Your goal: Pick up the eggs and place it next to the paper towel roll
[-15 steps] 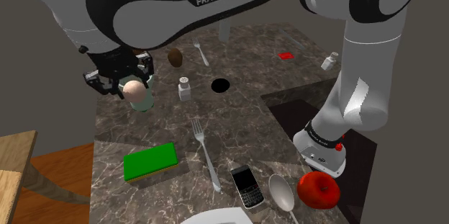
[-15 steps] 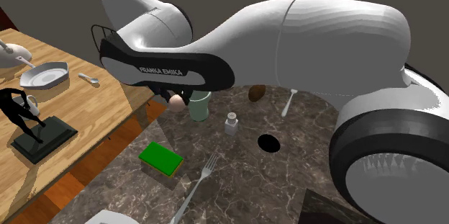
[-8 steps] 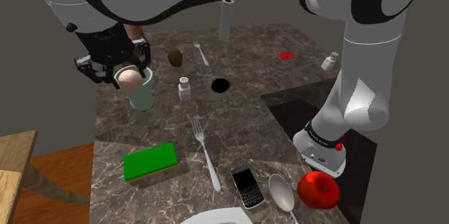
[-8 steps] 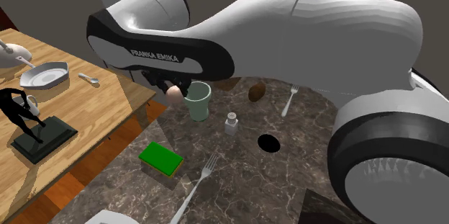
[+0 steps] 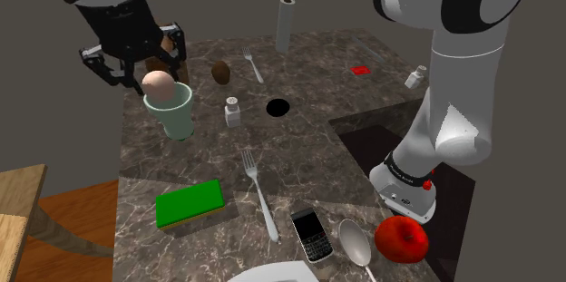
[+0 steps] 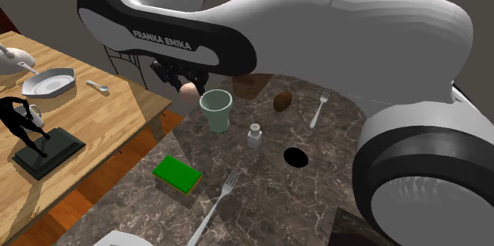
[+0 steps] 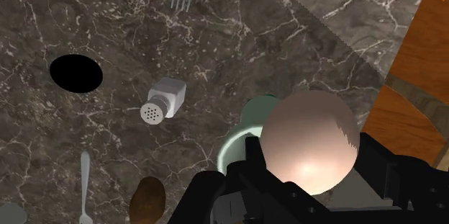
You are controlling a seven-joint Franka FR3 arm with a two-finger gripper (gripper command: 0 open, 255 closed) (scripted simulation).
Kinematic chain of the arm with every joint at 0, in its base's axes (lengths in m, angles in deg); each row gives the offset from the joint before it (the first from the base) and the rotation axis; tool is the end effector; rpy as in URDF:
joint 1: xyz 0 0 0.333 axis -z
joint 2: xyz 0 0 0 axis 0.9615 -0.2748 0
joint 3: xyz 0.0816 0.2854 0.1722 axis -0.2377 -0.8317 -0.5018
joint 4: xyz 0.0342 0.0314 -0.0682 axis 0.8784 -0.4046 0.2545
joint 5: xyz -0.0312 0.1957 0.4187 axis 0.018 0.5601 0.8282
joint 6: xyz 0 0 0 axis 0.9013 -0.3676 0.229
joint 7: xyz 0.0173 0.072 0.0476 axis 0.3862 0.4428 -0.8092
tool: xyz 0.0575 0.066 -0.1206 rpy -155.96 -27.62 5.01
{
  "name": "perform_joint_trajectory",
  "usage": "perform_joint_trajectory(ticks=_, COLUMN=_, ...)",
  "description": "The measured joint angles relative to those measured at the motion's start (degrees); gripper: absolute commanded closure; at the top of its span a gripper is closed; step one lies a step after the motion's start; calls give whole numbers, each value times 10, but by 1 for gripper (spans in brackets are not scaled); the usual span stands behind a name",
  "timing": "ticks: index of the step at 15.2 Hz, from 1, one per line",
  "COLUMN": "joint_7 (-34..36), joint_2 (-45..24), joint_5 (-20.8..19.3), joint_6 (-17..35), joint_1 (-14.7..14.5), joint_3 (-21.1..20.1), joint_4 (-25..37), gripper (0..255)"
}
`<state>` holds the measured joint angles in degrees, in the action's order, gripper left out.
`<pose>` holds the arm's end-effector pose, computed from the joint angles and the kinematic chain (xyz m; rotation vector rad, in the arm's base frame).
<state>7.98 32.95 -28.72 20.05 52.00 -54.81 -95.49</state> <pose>0.5135 0.5439 0.5379 2.9748 -0.3307 0.1762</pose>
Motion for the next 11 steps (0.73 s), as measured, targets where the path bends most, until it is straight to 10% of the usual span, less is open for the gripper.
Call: perform_joint_trajectory(ticks=11, joint_7=-24, joint_2=-46, joint_5=-29, joint_6=-114, joint_1=-58, joint_3=11, joint_4=166, gripper=255)
